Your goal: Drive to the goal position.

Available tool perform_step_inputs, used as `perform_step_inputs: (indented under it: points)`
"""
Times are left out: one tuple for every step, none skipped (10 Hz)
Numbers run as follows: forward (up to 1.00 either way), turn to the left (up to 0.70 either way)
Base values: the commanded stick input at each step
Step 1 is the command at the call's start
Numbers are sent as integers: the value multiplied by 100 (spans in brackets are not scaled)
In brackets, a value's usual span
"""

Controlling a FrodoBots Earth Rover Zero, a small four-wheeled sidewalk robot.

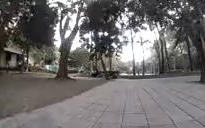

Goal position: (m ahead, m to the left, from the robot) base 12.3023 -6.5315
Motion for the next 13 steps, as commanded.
perform_step_inputs:
  points:
    - [70,-14]
    - [70,-14]
    - [70,-3]
    - [70,0]
    - [70,0]
    - [70,0]
    - [70,-11]
    - [70,-14]
    - [70,-14]
    - [70,-14]
    - [70,-14]
    - [70,-8]
    - [70,0]
